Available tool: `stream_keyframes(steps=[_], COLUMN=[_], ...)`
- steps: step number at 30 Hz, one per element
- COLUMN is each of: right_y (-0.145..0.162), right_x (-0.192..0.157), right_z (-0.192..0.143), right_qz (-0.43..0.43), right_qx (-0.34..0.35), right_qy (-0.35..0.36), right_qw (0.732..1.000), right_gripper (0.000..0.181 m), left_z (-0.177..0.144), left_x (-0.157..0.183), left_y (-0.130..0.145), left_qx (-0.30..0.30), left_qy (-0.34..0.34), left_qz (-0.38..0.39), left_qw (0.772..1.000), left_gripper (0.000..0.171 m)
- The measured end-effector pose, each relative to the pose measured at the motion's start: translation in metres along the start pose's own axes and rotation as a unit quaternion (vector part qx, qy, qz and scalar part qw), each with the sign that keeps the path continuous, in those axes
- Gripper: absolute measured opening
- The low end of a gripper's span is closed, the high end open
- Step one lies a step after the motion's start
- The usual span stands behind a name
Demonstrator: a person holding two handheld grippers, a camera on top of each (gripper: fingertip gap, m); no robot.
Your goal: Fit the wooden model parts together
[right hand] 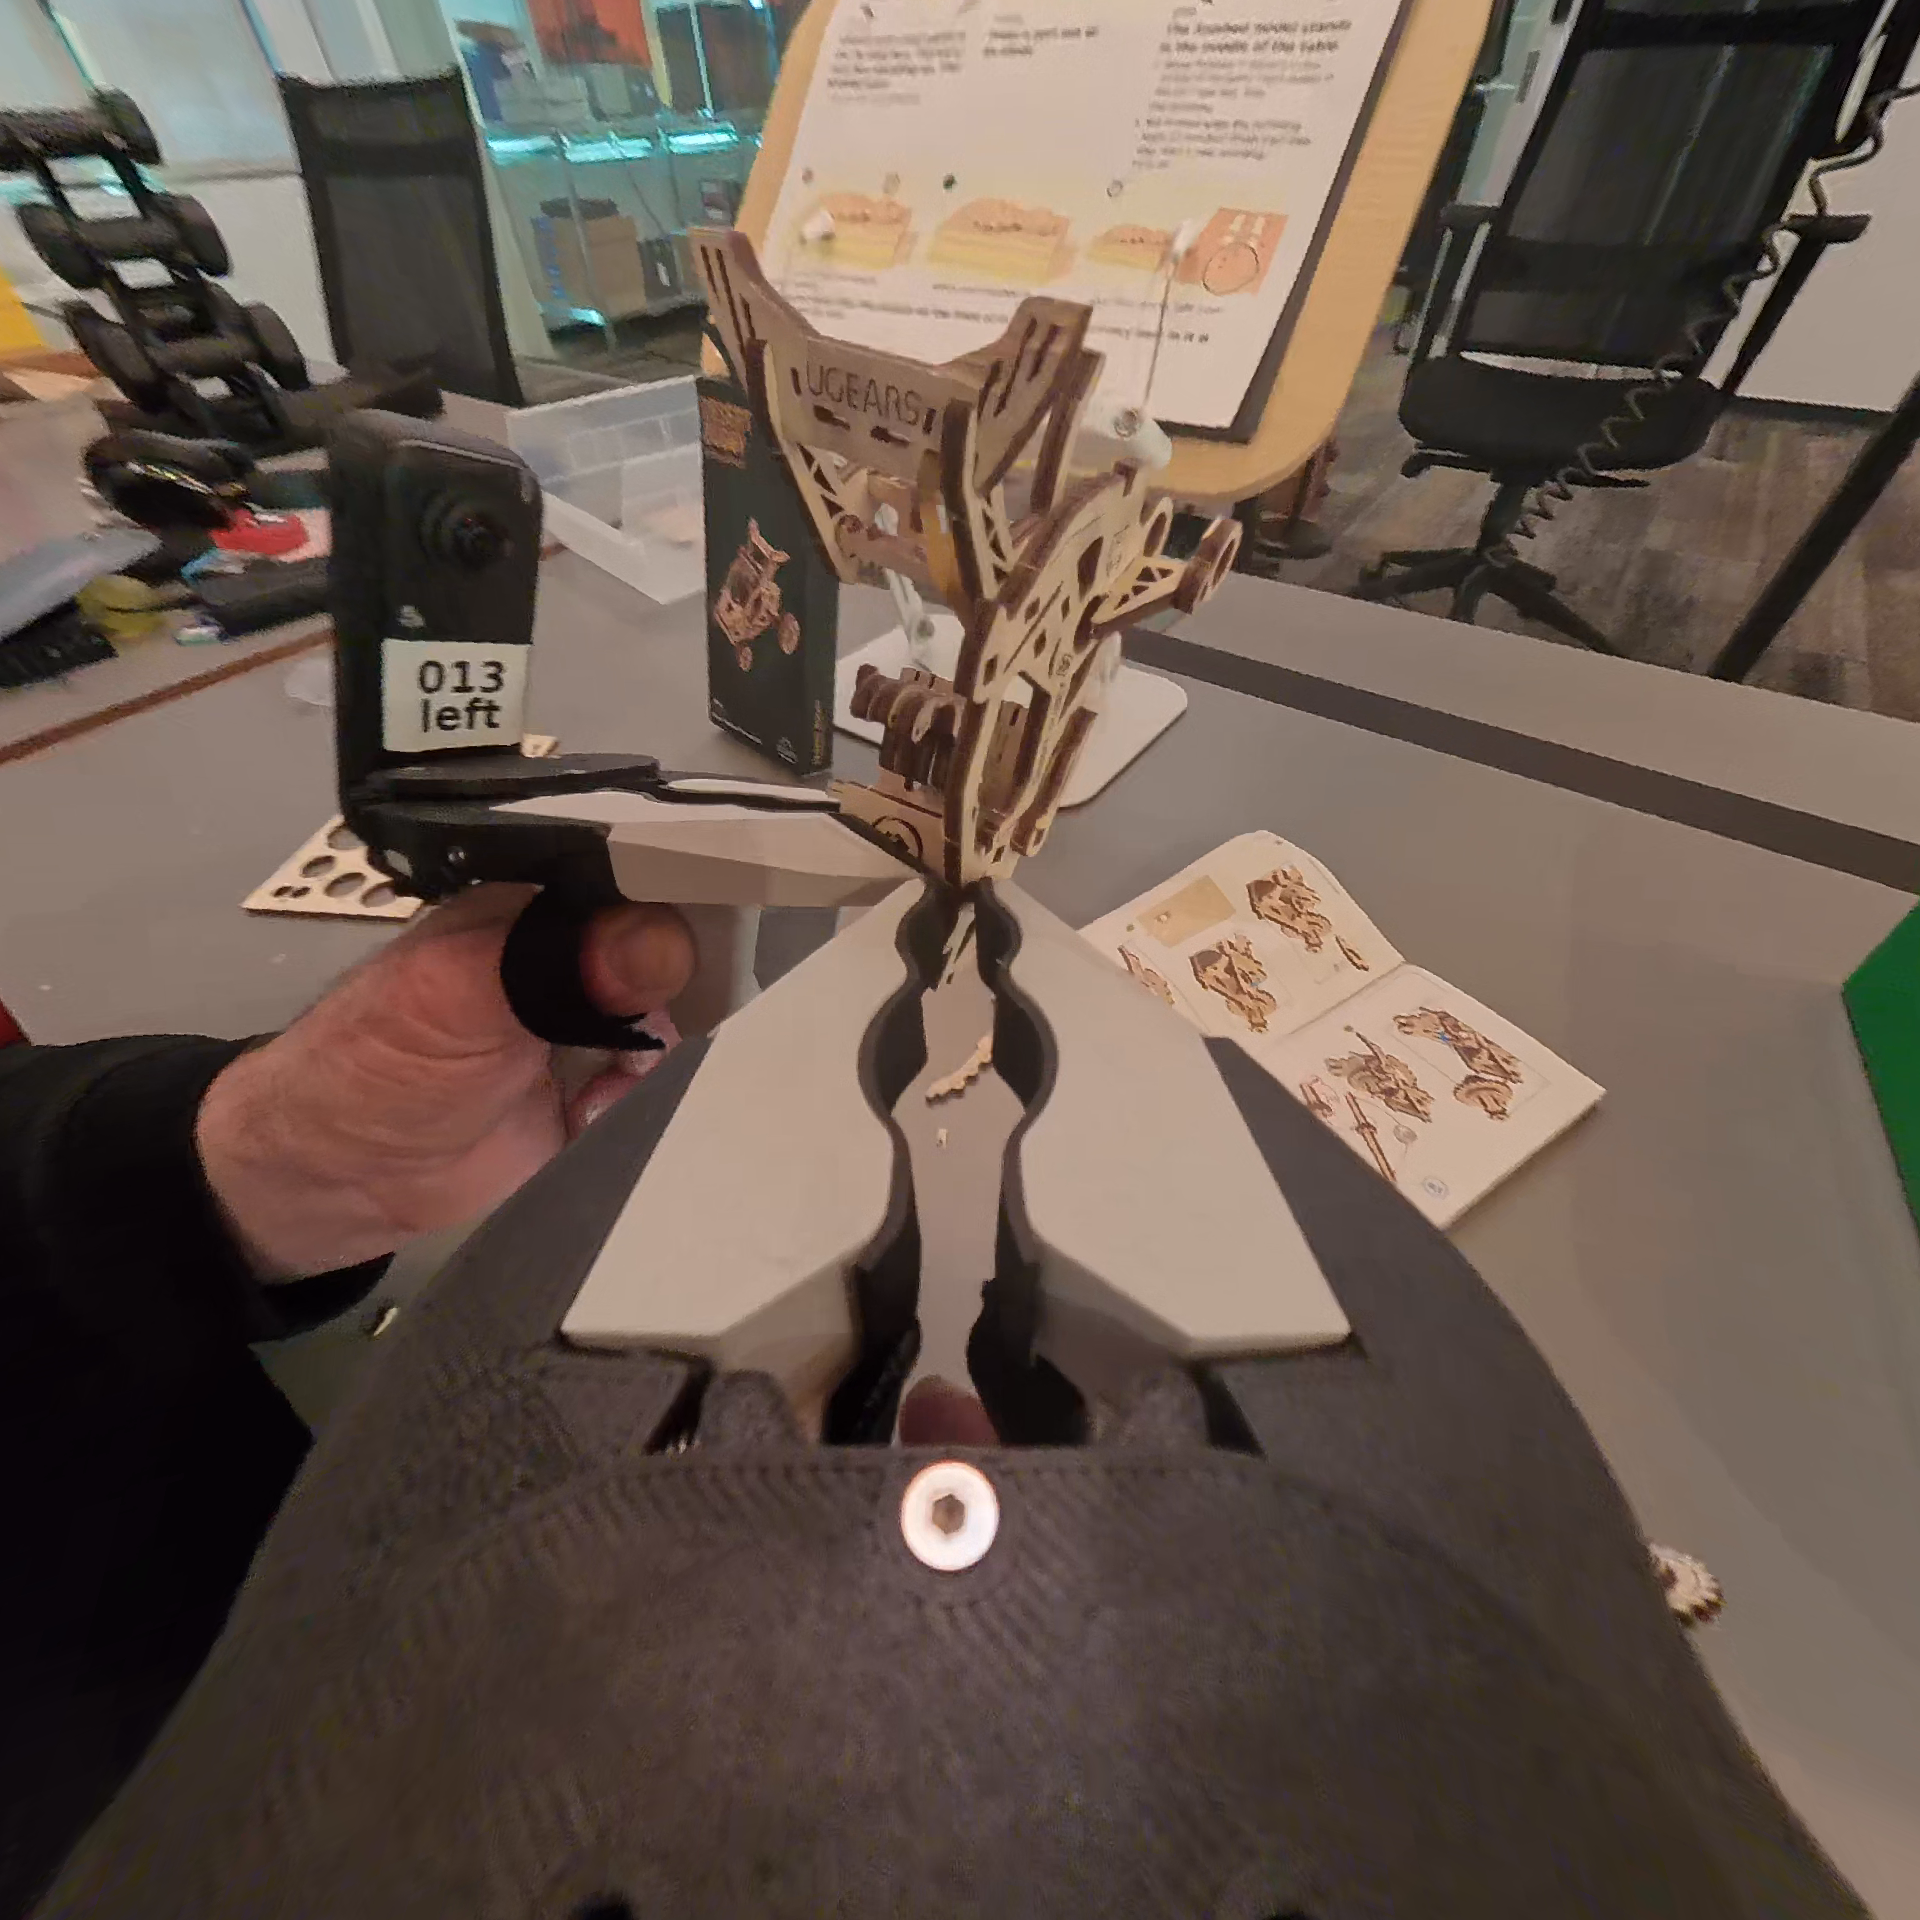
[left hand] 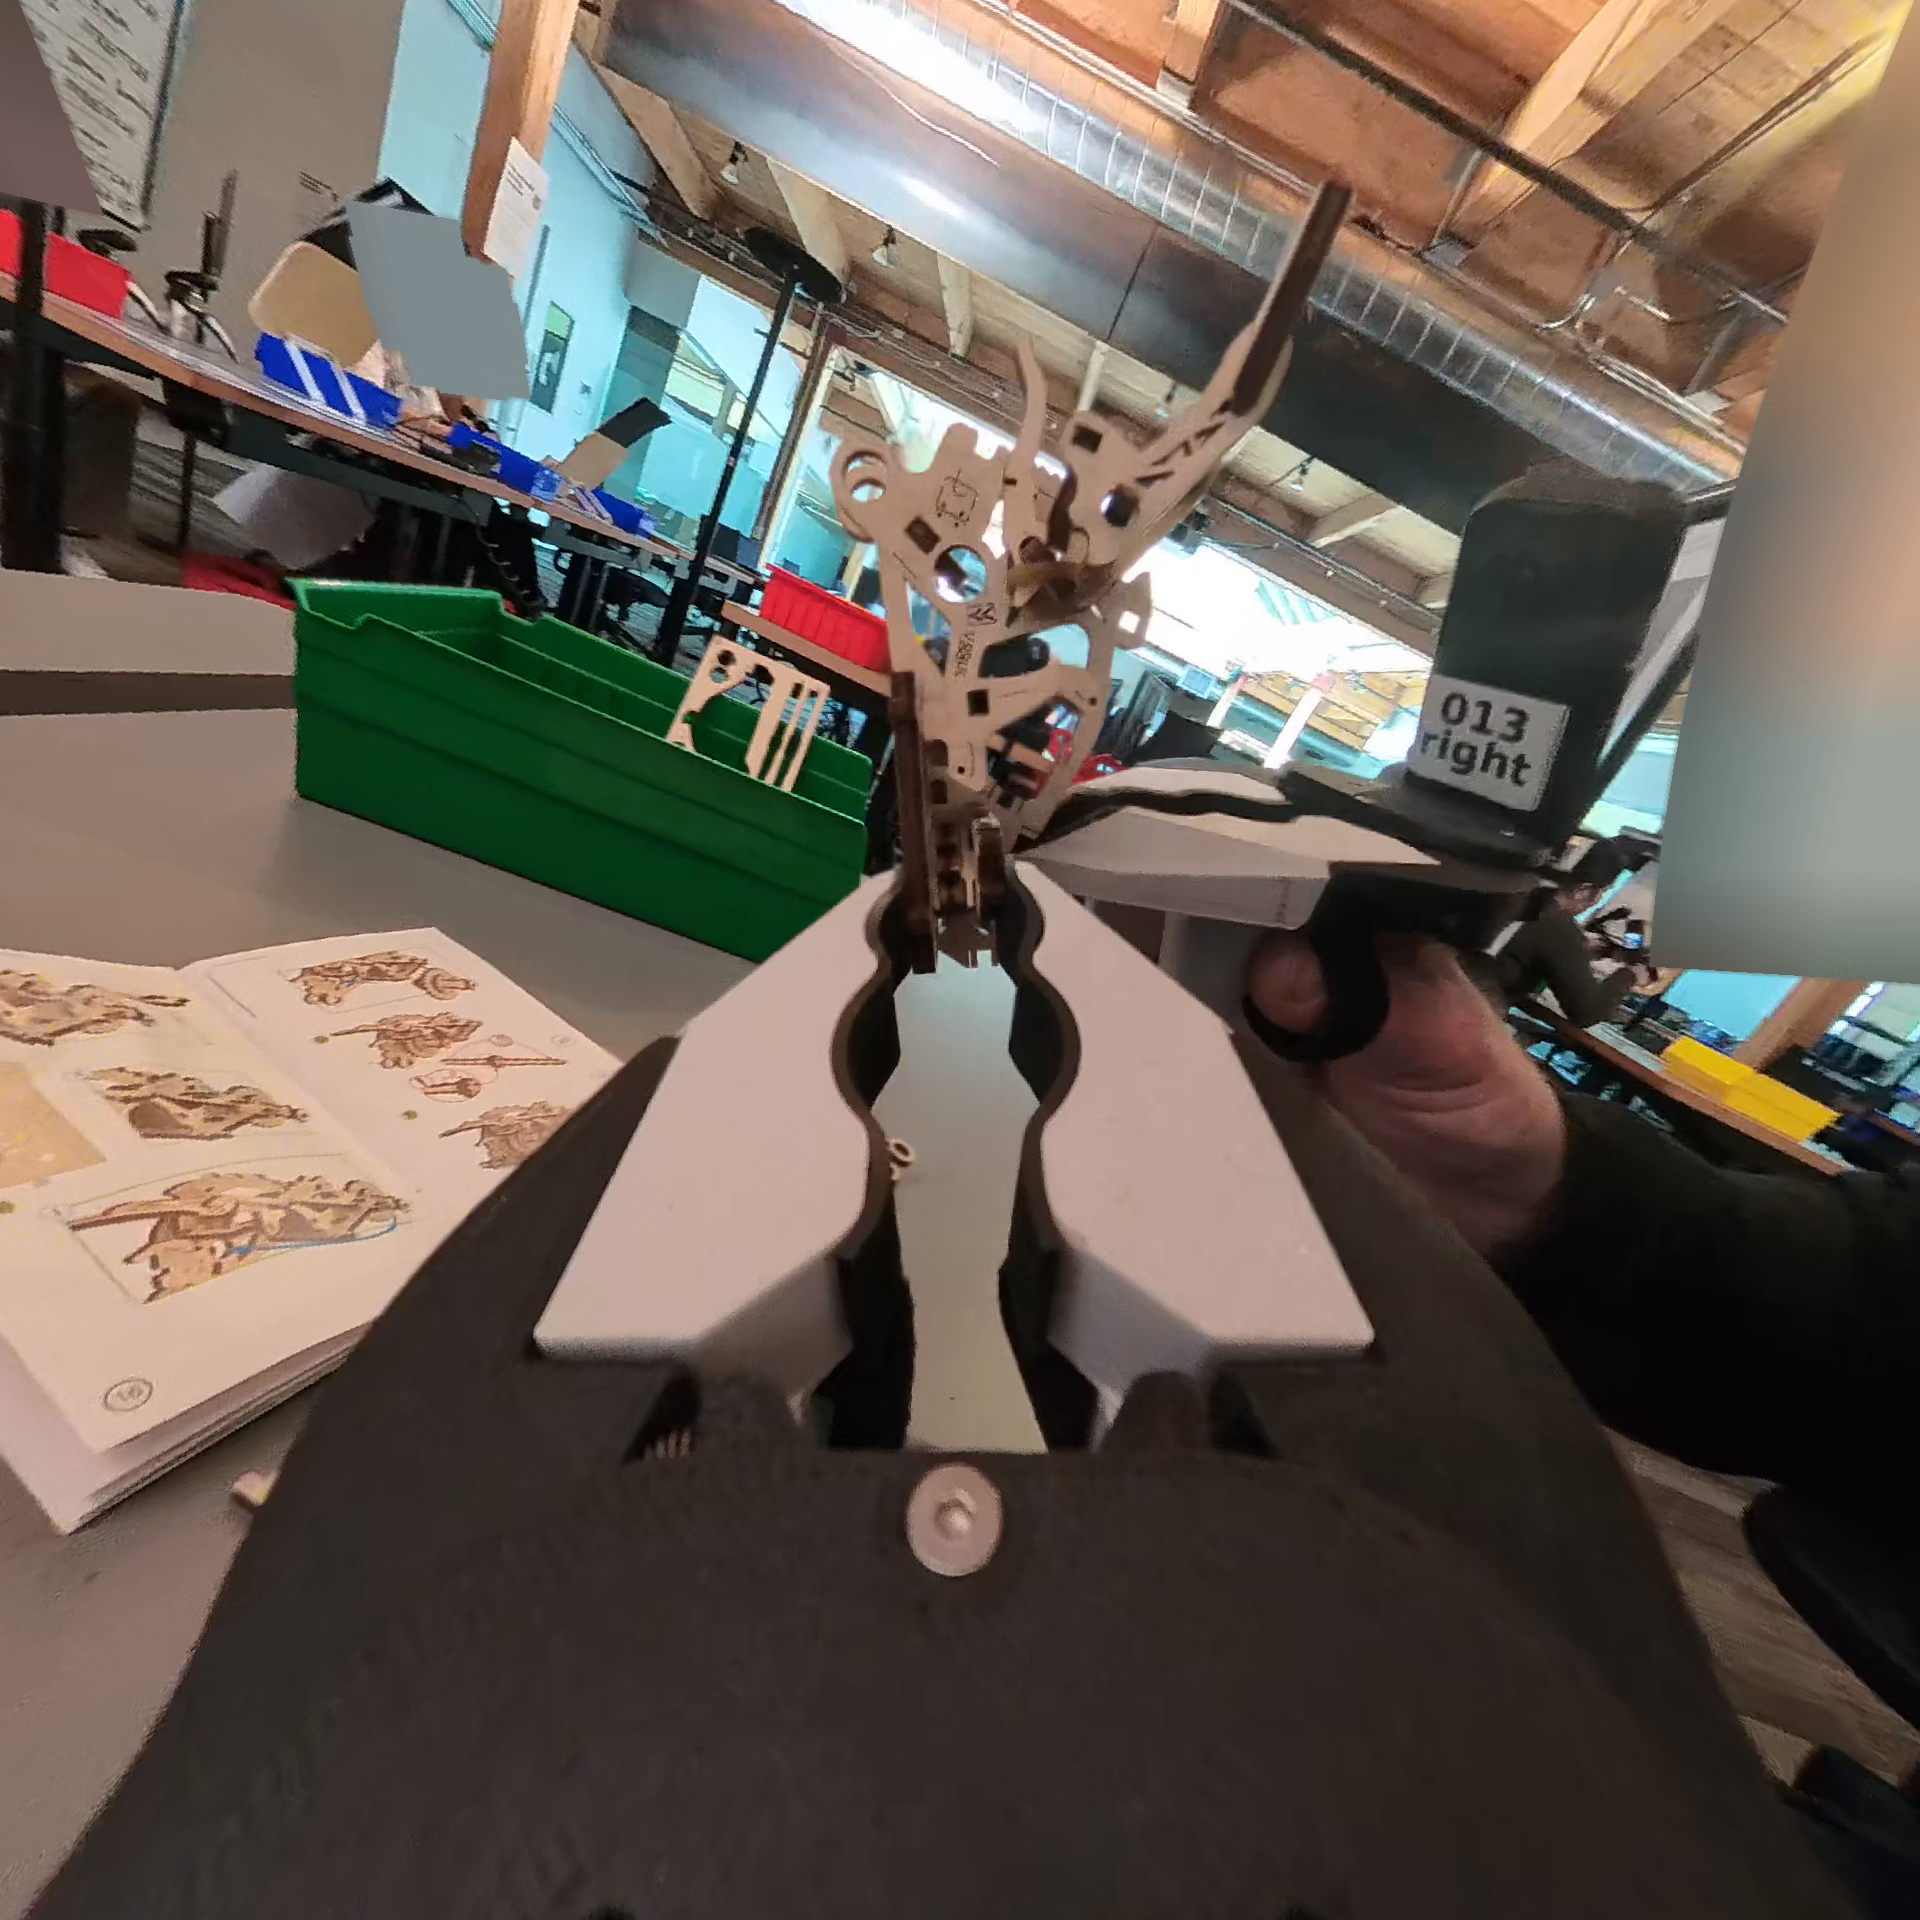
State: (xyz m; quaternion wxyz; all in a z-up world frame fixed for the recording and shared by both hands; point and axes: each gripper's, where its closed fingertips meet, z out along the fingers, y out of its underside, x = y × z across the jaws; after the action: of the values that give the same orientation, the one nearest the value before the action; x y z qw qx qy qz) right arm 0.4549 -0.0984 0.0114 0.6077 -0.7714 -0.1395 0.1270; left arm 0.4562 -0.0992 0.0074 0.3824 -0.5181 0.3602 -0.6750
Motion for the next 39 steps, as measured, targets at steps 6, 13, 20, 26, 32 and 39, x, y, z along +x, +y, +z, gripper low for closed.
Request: stream_keyframes(steps=[6,13,20,26,32,39], right_y=[-0.005,-0.011,-0.015,-0.013,-0.011,-0.015], right_x=[0.001,0.003,0.007,0.002,-0.007,-0.01], right_z=[-0.01,-0.021,-0.032,-0.033,-0.035,-0.042], right_qz=[0.024,0.082,0.126,0.114,0.106,0.119], right_qx=[0.031,0.067,0.099,0.082,0.07,0.07], right_qy=[-0.03,-0.104,-0.152,-0.158,-0.173,-0.188], right_qw=[0.999,0.989,0.975,0.978,0.977,0.973], right_gripper=[0.011,0.002,0.0,0.005,0.003,0.001], left_z=[0.002,0.005,0.007,0.007,0.006,0.006], left_x=[0.006,0.016,0.03,0.037,0.043,0.051], left_y=[0.001,0.002,0.003,0.002,0.0,0.0], left_qx=[-0.011,-0.027,-0.035,-0.023,-0.007,-0.021], left_qy=[0.033,0.087,0.149,0.202,0.235,0.258], left_qz=[-0.029,-0.068,-0.113,-0.154,-0.172,-0.167], left_qw=[0.999,0.993,0.982,0.967,0.956,0.951], left_gripper=[0.013,0.013,0.013,0.013,0.013,0.014])
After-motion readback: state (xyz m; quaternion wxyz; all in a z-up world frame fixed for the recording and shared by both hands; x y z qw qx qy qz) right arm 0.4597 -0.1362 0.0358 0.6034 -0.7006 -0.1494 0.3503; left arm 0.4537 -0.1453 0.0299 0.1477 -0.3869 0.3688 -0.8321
